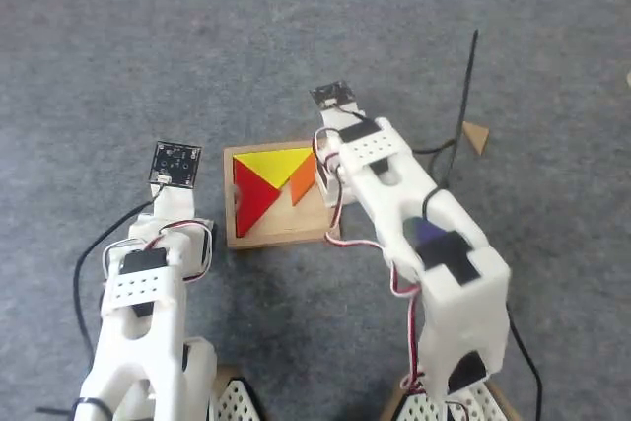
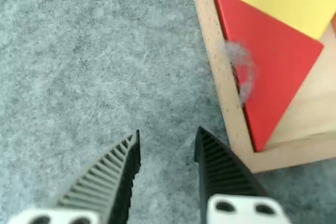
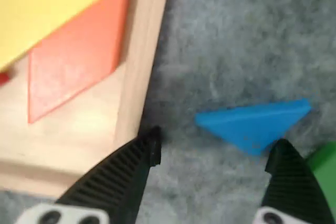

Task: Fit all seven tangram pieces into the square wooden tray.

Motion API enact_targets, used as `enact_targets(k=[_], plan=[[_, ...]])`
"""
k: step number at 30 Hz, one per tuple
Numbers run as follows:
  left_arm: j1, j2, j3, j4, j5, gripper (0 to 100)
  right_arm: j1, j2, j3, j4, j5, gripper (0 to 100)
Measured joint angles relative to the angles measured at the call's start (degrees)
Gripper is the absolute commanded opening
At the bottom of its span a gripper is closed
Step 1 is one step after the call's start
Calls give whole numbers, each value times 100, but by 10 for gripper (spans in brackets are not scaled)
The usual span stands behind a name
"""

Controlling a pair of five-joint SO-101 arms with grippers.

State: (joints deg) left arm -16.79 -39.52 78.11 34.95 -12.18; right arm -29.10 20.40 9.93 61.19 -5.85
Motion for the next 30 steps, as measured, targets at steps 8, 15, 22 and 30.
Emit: enact_targets(k=[8,15,22,30], plan=[[0,0,-281,220,-62,174,264,-1565,1705,-774,-18,329],[466,0,-738,914,26,174,255,-1732,2040,-1371,-18,329],[114,0,-659,422,316,174,-246,-1723,1741,-1459,-18,329],[-299,0,-193,-141,334,174,-651,-633,396,-1424,-105,329]])
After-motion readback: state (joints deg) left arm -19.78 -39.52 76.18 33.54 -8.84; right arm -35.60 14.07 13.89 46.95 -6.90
